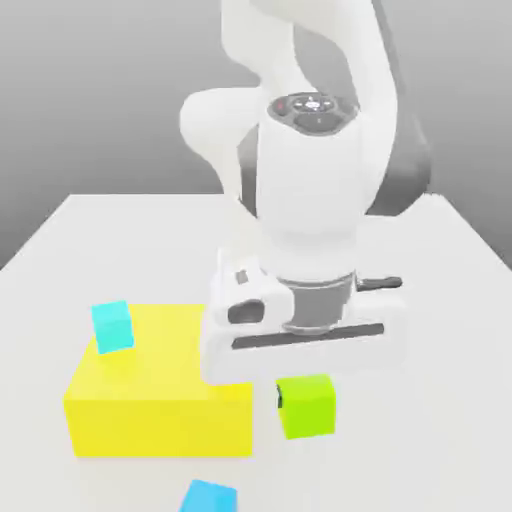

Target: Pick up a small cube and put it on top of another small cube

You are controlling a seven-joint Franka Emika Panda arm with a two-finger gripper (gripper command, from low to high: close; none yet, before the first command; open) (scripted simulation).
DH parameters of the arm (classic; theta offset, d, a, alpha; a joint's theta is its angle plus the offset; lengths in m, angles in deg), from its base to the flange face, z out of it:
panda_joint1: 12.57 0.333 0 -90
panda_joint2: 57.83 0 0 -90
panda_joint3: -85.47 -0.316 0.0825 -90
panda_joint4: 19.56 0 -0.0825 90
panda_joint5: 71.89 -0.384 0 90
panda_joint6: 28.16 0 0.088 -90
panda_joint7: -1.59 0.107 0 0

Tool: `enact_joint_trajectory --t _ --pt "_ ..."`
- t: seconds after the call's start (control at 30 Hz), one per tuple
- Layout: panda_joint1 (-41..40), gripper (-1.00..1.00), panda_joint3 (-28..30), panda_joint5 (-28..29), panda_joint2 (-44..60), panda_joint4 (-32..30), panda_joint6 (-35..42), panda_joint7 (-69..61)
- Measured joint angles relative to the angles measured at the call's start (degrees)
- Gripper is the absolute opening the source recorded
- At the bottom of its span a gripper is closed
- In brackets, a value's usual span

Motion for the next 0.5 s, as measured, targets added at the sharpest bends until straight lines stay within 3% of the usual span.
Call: enact_joint_trajectory --t 0.4,0.5 --pt "-8.13 -1.00 -0.85 1.28 -24.90 -15.89 8.95 20.33" --pt "-9.15 -1.00 -1.23 1.34 -23.06 -18.49 4.53 21.88"
